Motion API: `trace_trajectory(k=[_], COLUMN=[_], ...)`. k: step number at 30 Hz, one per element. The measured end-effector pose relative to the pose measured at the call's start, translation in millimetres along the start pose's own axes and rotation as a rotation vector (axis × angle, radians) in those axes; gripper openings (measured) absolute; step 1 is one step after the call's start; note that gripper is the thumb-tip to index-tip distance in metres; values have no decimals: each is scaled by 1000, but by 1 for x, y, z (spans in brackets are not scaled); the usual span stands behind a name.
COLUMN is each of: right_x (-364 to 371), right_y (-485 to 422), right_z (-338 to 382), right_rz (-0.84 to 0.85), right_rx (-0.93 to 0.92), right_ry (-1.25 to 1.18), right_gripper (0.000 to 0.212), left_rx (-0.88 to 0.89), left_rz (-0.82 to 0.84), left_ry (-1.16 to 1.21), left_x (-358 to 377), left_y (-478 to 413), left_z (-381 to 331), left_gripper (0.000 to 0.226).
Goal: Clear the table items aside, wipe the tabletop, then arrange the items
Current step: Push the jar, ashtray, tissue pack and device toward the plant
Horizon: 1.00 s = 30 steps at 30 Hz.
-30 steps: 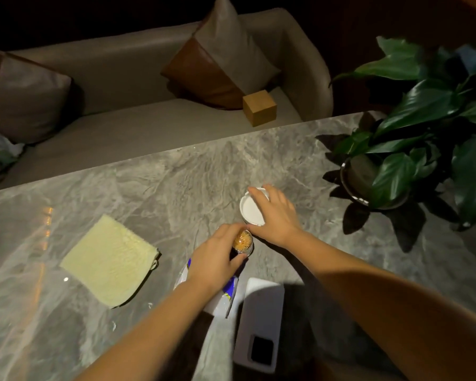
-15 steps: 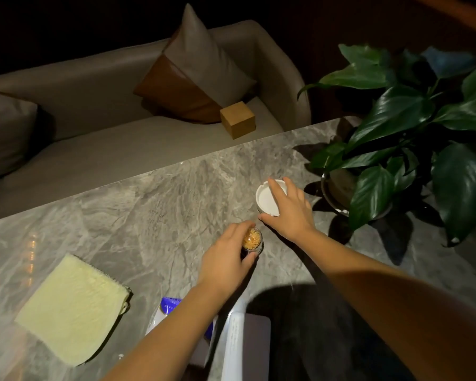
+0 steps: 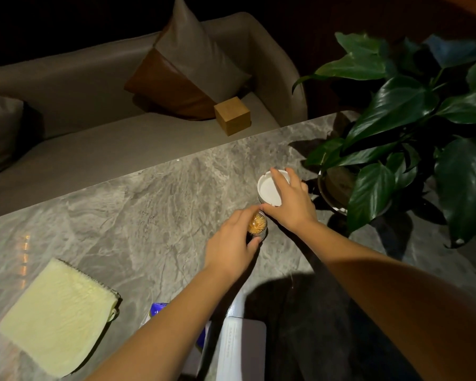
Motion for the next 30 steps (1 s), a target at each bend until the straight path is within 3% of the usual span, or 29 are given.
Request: trace_trajectory(k=[14,19,22,27,30], right_x=[1,1,-3,-13,-16], right_y=[7,10,21,46,77], right_z=[0,-2,-7,-18,-17], right_rz=[-8,23,17,-111,-86], right_rx=[13,-5,-23,134,160], right_ry=[-20,-42,-97,-327,-293], right_gripper=[87,95,96,81,68], left_rx=[-61,-134,-156,-71,3], left_rz=[-82,-33,-34,177,344], left_ry=[11,105,194,58,-60], left_x=[-1,1,-8,-30,-46], left_y=[-14,-7,9,62,106], left_z=[8,11,15,27,36], left_gripper=[60,88,92,78,82])
Point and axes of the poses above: each hand's wrist, its own y-axis away from the middle knuckle, its own x-axis out of the palm, z = x × y, the point moved 4 cm from there along -y, towards the middle knuckle, and after that the axes turned 7 degrees about x, right-handed, at the moved point
